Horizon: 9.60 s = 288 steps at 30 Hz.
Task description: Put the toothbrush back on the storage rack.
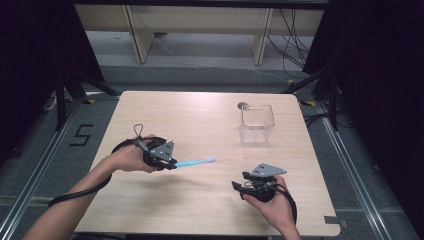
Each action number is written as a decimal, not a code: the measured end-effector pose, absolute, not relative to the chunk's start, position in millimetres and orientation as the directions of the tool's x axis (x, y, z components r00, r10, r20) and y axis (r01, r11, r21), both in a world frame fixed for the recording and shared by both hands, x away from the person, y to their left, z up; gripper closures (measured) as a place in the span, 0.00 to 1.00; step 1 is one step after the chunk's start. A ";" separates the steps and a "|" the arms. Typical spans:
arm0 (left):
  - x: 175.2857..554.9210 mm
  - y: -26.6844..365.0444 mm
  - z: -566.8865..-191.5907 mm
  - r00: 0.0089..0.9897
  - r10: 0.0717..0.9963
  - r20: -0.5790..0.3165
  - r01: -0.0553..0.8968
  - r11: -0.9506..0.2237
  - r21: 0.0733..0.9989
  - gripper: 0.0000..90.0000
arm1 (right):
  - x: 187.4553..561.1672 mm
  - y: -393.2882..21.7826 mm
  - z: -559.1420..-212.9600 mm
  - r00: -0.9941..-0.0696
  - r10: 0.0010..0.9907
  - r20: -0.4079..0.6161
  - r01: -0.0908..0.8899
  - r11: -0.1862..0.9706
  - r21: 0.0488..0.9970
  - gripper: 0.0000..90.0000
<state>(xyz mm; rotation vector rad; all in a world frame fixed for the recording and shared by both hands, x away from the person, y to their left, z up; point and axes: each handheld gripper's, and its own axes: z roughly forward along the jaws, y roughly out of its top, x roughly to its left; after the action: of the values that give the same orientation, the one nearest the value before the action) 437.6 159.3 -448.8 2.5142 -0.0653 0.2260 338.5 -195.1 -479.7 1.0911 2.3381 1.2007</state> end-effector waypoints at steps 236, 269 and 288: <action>381.9 157.0 -463.2 0.801 0.598 0.036 0.142 -0.248 0.958 0.38 | 365.6 -180.6 -384.4 -0.574 0.810 0.120 0.098 -0.078 0.992 0.95; 369.1 216.1 -483.8 0.697 0.716 -0.033 0.210 -0.161 0.964 0.37 | 385.0 -217.0 -374.0 -0.463 0.883 0.078 0.067 -0.053 0.996 0.95; 367.3 222.0 -492.8 0.674 0.736 -0.062 0.232 -0.131 0.964 0.37 | 398.0 -231.9 -367.5 -0.409 0.910 0.070 0.061 -0.050 0.997 0.95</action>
<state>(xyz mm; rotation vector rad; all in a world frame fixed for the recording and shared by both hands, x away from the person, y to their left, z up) 367.3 222.0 -492.8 1.6888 0.7923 0.5234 398.0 -231.9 -367.5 1.0613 1.5251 1.5414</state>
